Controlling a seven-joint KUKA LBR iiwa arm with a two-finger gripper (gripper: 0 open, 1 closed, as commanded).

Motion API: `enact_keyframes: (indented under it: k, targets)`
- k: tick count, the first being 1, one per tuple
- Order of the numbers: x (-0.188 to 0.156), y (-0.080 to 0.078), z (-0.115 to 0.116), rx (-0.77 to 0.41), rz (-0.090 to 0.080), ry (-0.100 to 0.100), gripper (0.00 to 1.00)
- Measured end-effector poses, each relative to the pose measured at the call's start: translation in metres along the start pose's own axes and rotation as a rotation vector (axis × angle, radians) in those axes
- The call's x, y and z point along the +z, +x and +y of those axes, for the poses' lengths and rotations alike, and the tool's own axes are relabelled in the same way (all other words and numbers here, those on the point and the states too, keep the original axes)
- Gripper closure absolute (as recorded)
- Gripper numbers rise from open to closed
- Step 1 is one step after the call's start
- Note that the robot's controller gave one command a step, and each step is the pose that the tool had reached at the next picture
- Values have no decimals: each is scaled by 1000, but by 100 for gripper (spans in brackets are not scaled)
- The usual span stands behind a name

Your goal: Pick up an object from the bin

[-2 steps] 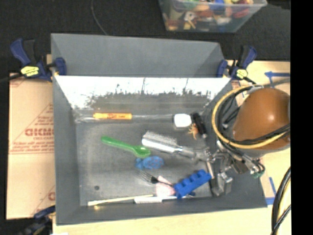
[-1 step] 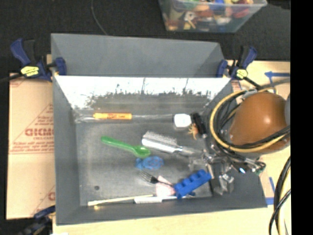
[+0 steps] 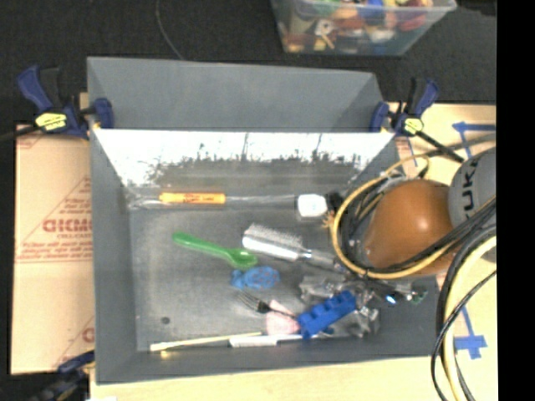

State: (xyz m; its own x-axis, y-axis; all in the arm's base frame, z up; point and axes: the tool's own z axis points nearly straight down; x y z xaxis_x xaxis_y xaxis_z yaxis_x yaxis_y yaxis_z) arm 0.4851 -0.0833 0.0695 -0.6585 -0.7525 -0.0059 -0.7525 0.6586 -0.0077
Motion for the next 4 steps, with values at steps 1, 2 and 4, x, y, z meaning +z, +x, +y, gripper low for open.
enact_keyframes:
  k: [1, 2, 4]
  targets:
    - [-1, 2, 6, -264, 2, 1, 100]
    - [-1, 2, 6, -265, 2, 1, 100]
    - [-26, 2, 6, -261, 1, 1, 100]
